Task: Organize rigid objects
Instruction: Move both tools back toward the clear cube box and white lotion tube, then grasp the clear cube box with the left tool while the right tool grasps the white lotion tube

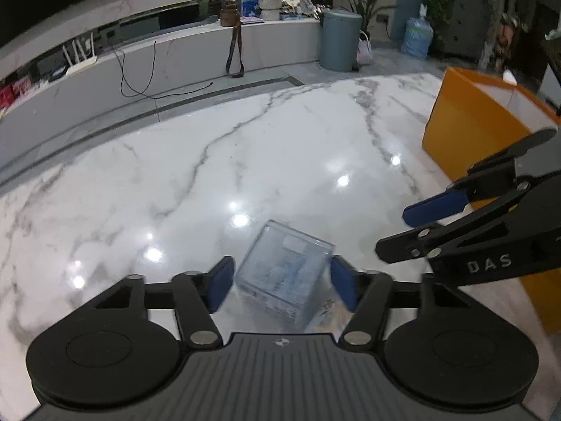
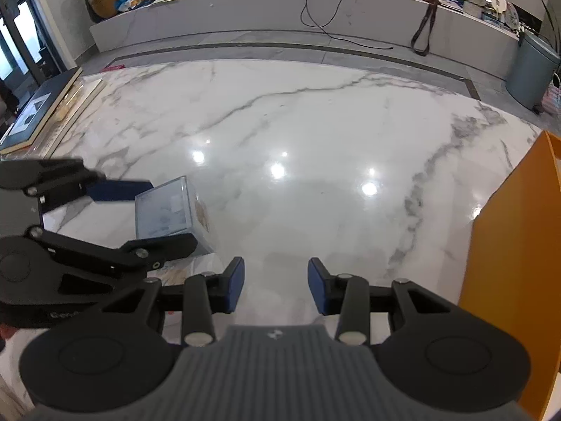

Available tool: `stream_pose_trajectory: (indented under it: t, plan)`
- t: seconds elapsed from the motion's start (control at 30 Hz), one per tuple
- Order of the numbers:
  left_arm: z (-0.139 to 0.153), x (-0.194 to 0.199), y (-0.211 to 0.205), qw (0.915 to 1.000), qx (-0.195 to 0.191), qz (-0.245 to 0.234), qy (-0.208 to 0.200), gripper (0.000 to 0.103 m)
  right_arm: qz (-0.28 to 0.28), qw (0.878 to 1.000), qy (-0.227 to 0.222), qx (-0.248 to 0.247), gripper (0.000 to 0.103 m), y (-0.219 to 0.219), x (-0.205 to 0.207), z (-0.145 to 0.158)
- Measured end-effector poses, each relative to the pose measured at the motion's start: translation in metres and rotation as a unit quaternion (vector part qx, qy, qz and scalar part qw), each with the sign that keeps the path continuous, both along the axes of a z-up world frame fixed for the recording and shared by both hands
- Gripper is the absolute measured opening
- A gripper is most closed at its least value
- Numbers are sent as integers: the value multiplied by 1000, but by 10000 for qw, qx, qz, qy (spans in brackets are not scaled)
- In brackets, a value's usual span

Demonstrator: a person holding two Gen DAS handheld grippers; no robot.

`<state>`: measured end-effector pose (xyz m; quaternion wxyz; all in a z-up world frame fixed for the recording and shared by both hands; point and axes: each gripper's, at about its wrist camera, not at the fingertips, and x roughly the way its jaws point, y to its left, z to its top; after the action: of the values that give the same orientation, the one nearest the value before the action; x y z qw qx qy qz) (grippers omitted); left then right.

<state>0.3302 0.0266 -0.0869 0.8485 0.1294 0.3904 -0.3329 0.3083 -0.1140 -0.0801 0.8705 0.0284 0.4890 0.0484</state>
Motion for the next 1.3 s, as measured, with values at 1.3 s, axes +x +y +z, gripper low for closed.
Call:
stream_pose_trajectory:
  t: [1.3]
  plan:
    - [10, -97, 124, 9881, 507, 1432, 262, 57, 886, 9937, 407, -557, 50, 90, -53, -20]
